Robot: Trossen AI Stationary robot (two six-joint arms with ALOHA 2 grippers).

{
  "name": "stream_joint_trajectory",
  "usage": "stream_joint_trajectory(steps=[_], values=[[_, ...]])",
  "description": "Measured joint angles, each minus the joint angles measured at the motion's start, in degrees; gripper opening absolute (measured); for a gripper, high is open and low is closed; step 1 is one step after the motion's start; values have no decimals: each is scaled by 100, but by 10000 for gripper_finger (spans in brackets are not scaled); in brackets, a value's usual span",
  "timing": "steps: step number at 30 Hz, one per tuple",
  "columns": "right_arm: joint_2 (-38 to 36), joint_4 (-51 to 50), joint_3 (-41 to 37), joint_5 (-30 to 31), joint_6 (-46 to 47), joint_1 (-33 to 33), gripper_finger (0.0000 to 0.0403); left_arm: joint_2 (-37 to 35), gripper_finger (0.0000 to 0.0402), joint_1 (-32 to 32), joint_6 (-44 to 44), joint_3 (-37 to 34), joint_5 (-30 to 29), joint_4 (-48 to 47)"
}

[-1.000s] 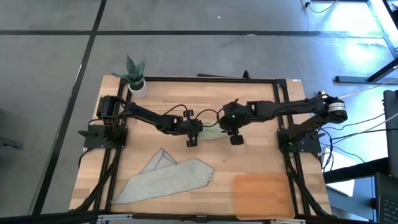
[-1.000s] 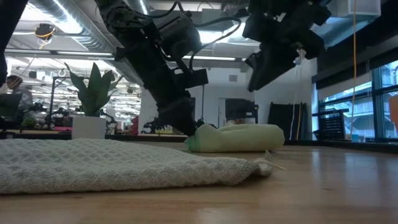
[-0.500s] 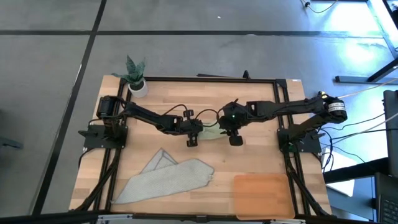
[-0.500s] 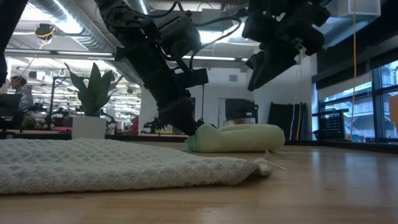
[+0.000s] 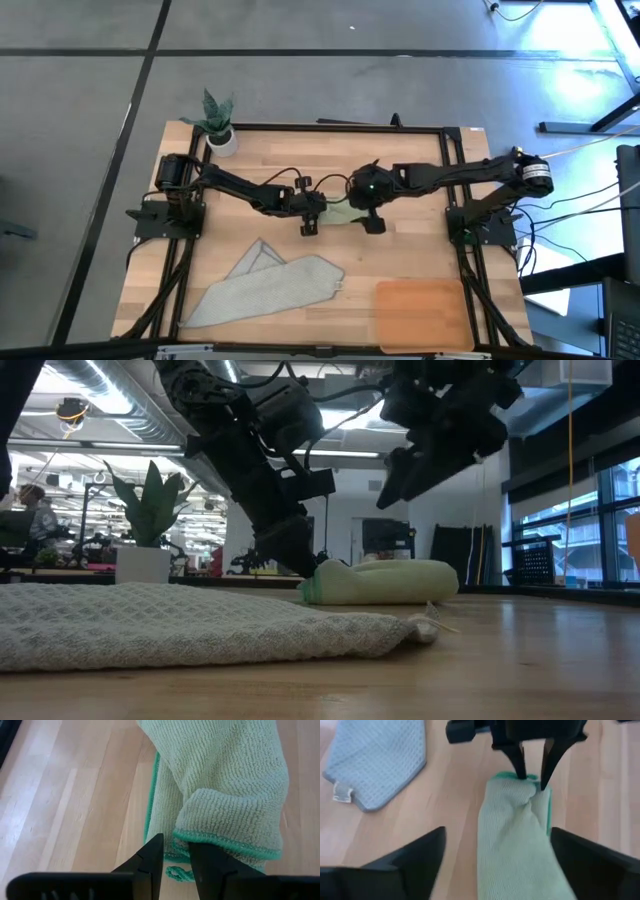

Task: Roll microfiber towels into tight, uniform cylinder then place into a basket
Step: Put the rolled green microfiber towel into the orange bin

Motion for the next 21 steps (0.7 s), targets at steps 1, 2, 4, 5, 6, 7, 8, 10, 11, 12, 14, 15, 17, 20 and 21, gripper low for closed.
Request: stream_joint_trajectory(steps=[1, 2, 4, 5, 6, 7, 8, 10, 11, 12, 14, 15, 17, 20, 21], values=[[51, 1, 0, 4, -9, 0, 374, 0, 86, 0, -2, 0, 0, 0], [113, 2, 0, 10, -7, -10, 387, 0, 86, 0, -2, 1, 0, 2], [252, 97, 0, -14, -1, -51, 388, 0, 86, 0, 2, 1, -2, 2], [335, 147, 0, -66, -6, -73, 384, 0, 86, 0, 0, 1, -2, 2], [403, 222, 0, -109, -13, -96, 382, 0, 86, 0, -2, 1, -2, 4], [468, 301, 0, -136, -35, -120, 382, 0, 86, 0, -1, 1, -2, 4], [546, 387, 0, -144, -106, -141, 384, 0, 86, 0, 1, 1, -2, 4], [689, 535, 0, -141, -263, -187, 394, 0, 86, 0, -1, 1, -2, 5], [758, 567, 0, -144, -299, -211, 397, 0, 86, 0, -2, 1, -2, 4], [826, 595, 0, -182, -313, -234, 398, 0, 86, 0, 0, 1, -2, 4], [971, 610, 0, -289, -319, -277, 398, 0, 86, 0, 0, 1, -2, 4], [1055, 616, 0, -291, -327, -281, 398, 0, 86, 0, -2, 1, -2, 4], [1188, 665, -6, -268, -407, -311, 399, 0, 85, 0, -1, 1, -2, 4], [1304, 804, -7, -176, -598, -345, 400, 0, 85, 0, -2, 1, -2, 4], [1322, 809, -7, -133, -652, -359, 400, 0, 86, 0, -2, 1, -2, 4]])
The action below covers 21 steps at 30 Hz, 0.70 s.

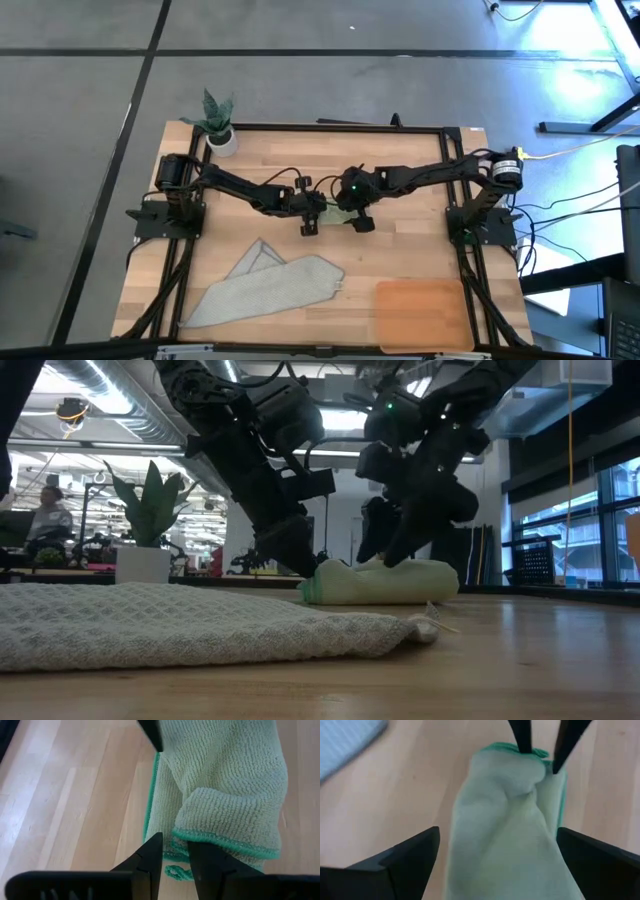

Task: Roll microfiber towels into tight, uniform cylinder then place into a basket
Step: Put the rolled green microfiber towel into the orange bin

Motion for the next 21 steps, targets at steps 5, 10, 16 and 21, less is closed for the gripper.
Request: stream_joint_trajectory(steps=[5, 10, 16, 21], values=[[52, 62, 2, 56, -100, -107, 400, 0, 86, 2, 2, 0, 0, 0], [351, 104, 4, -26, -109, -181, 400, 0, 86, 2, 2, 0, 0, 2], [664, 130, 8, -178, -106, -179, 400, 0, 86, 0, -1, 0, 0, 1], [786, 165, 22, -365, -114, -185, 400, 0, 86, 0, -2, 0, 0, 2]])
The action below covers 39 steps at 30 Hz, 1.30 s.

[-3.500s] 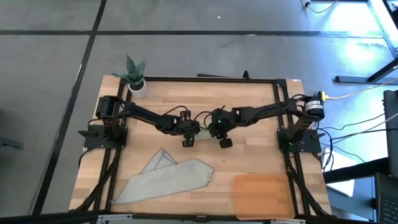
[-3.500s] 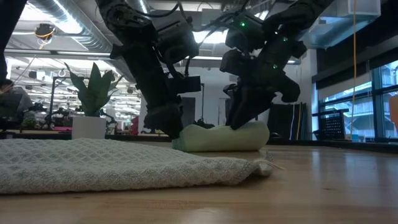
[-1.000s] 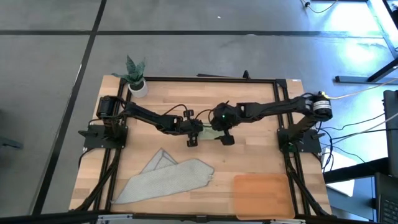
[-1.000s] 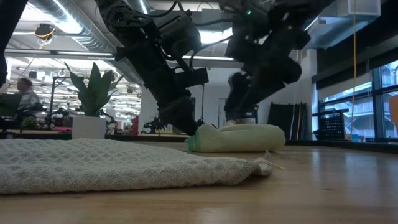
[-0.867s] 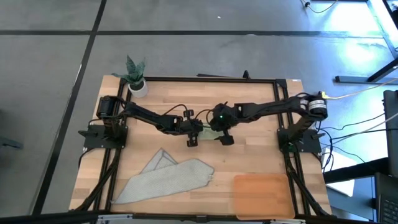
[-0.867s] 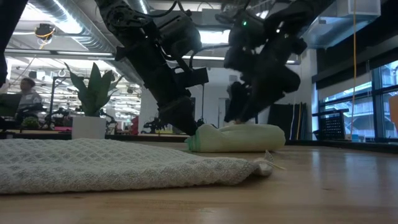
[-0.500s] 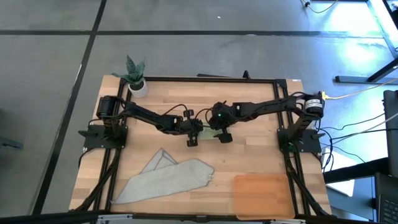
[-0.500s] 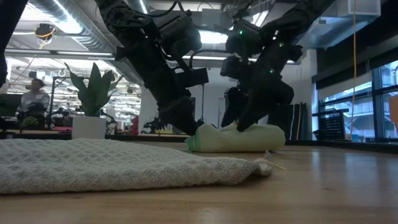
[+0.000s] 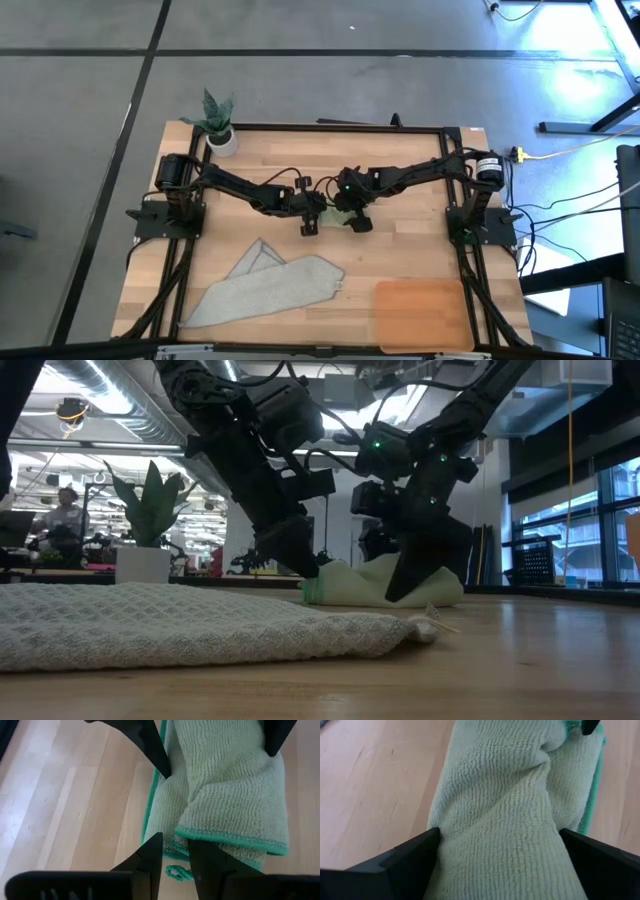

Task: Roll microfiber towels into tight, uniform cylinder then place into a basket
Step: Put the rolled green microfiber towel into the orange bin

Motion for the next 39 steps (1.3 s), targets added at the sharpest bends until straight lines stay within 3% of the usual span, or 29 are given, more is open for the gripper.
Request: stream_joint_trajectory(steps=[24, 31, 39], values=[[22, 165, -20, 33, 164, 208, 389, 0, 85, -2, 5, 0, 4, 9], [24, 169, -20, -283, 494, 217, 310, 0, 86, 0, 4, 0, 2, 9], [24, 128, -20, 33, 376, 251, 177, 0, 86, 2, 4, 0, 0, 9]])
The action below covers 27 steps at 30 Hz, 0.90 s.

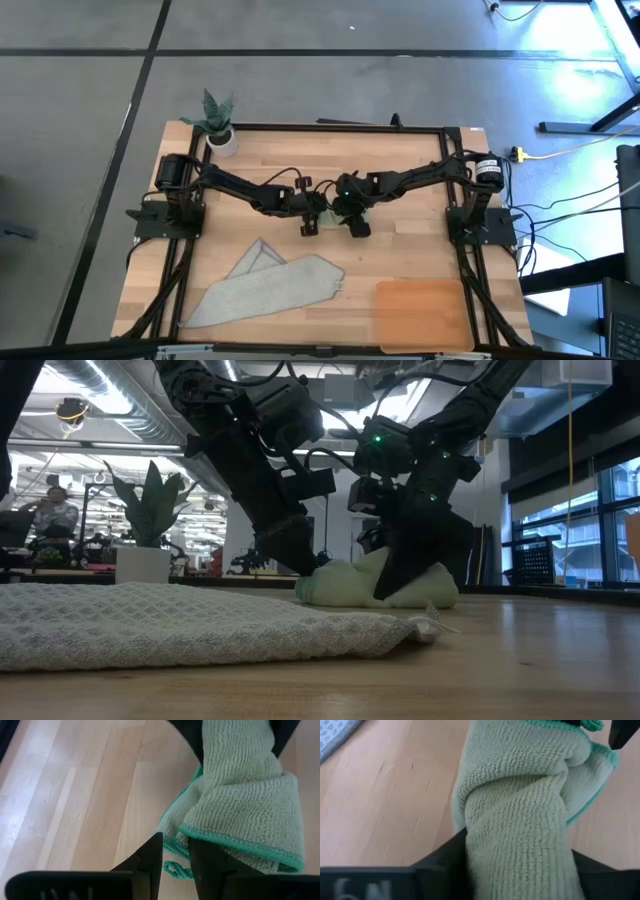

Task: Roll microfiber towels into tight, uniform cylinder then place into a basket
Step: Put the rolled green microfiber towel into the orange bin

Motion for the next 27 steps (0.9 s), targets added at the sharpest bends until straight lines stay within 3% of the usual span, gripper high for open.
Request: stream_joint_trajectory(steps=[8, 16, 22, 27], values=[[-1, -8, 0, 15, -2, -2, 58, 0, 86, 0, 2, 0, -2, 2], [-2, -9, 2, -50, 121, -7, 54, -2, 86, 0, 20, 0, -4, 12], [0, -7, 0, -65, 278, -9, 61, -2, 86, 79, 1305, 0, -33, 37], [0, 0, 0, -79, 385, -9, 57, -2, 86, 66, 1326, 0, -34, 37]])
